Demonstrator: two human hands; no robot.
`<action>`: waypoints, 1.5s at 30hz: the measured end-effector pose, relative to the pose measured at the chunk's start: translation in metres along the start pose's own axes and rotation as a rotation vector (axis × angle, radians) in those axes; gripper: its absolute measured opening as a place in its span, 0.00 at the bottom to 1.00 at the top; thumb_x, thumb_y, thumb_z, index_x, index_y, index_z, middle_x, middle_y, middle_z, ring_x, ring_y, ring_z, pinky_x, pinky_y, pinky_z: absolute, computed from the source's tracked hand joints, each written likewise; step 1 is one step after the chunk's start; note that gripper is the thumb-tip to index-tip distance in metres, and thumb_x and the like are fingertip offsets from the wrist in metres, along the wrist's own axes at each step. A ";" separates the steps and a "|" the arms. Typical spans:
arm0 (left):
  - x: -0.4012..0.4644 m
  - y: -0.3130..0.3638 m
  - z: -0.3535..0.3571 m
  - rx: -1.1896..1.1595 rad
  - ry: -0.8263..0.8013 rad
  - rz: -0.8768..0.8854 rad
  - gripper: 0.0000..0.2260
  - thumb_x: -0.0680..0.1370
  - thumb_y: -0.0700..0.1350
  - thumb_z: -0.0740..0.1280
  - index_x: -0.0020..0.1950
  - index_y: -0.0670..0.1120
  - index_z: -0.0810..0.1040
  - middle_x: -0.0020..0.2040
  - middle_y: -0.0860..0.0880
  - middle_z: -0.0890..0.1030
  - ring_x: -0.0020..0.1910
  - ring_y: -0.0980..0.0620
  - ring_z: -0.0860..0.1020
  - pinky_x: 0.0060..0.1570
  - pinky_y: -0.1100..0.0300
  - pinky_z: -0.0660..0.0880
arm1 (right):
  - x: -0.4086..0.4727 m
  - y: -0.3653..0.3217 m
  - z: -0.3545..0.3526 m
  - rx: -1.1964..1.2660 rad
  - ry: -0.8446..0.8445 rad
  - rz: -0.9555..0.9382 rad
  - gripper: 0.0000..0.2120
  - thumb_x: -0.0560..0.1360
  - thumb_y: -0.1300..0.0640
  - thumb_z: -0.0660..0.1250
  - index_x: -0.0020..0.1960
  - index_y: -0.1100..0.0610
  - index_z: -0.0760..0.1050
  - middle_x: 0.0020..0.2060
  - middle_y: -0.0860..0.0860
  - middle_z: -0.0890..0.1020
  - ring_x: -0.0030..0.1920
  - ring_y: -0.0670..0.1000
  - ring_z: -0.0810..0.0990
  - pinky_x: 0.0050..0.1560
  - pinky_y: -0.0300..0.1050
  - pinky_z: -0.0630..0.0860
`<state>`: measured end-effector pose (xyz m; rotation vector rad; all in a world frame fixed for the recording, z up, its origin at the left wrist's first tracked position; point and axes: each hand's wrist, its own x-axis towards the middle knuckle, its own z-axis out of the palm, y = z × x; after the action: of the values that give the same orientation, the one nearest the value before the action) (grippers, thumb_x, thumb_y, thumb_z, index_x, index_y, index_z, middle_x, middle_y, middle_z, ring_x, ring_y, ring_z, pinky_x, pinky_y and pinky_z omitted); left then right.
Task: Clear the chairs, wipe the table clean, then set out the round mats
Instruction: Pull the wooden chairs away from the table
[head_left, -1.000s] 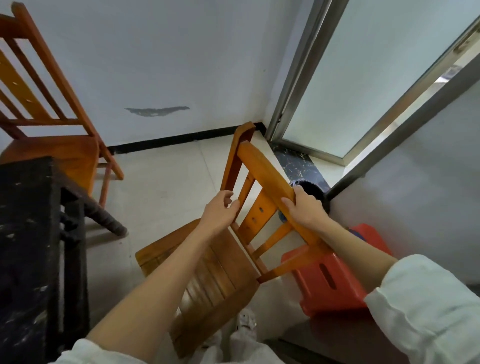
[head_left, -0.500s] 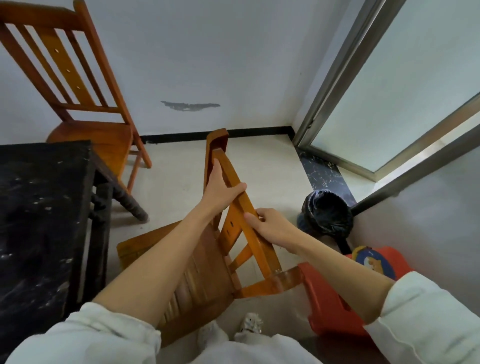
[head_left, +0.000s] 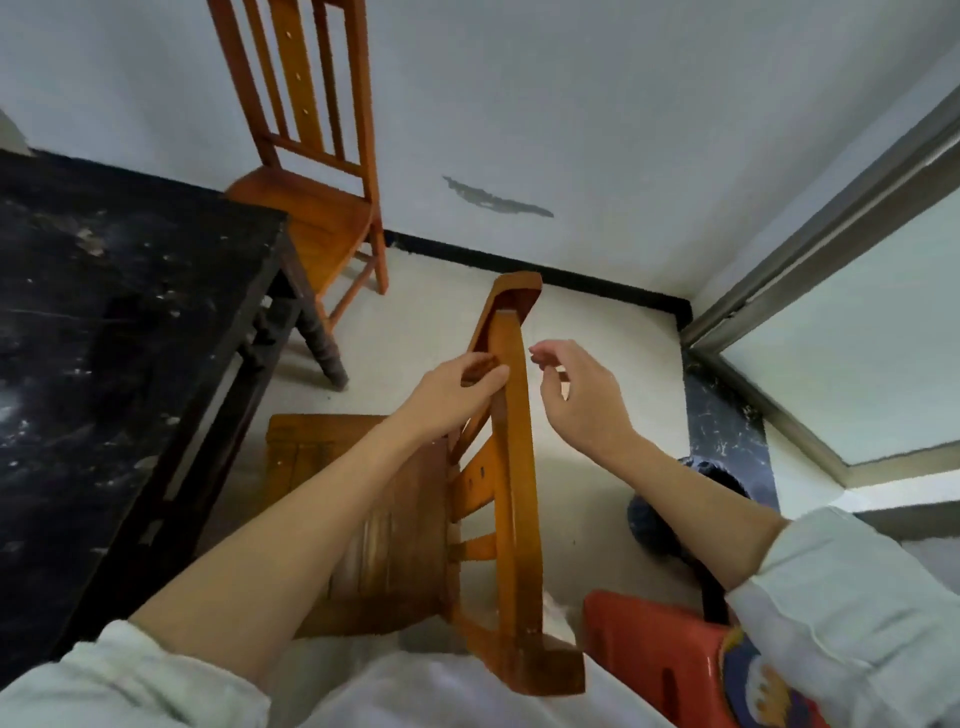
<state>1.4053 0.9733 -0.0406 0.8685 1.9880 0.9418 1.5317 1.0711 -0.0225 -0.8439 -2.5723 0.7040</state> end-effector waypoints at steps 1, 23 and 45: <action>-0.002 0.001 0.001 0.009 0.002 -0.014 0.21 0.80 0.56 0.57 0.70 0.49 0.67 0.67 0.50 0.73 0.64 0.49 0.73 0.60 0.57 0.70 | 0.003 0.003 0.003 -0.042 0.022 -0.101 0.12 0.76 0.60 0.59 0.57 0.60 0.74 0.53 0.56 0.79 0.50 0.52 0.79 0.50 0.42 0.78; -0.068 0.019 0.052 -0.070 0.375 -0.485 0.15 0.81 0.47 0.59 0.66 0.45 0.72 0.60 0.47 0.78 0.59 0.50 0.76 0.57 0.58 0.73 | 0.053 0.038 0.012 -0.105 -0.313 -1.118 0.16 0.73 0.52 0.55 0.57 0.56 0.74 0.52 0.55 0.79 0.58 0.55 0.72 0.67 0.55 0.62; -0.029 0.064 0.171 0.847 1.479 -0.888 0.16 0.77 0.54 0.61 0.38 0.46 0.81 0.34 0.50 0.82 0.34 0.51 0.78 0.39 0.58 0.69 | 0.127 0.051 0.008 -0.043 -0.690 -1.351 0.25 0.68 0.35 0.66 0.47 0.57 0.72 0.43 0.51 0.76 0.46 0.53 0.73 0.51 0.47 0.67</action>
<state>1.5786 1.0359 -0.0533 -0.7415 3.5859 0.0033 1.4538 1.1837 -0.0361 1.3097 -2.8441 0.4762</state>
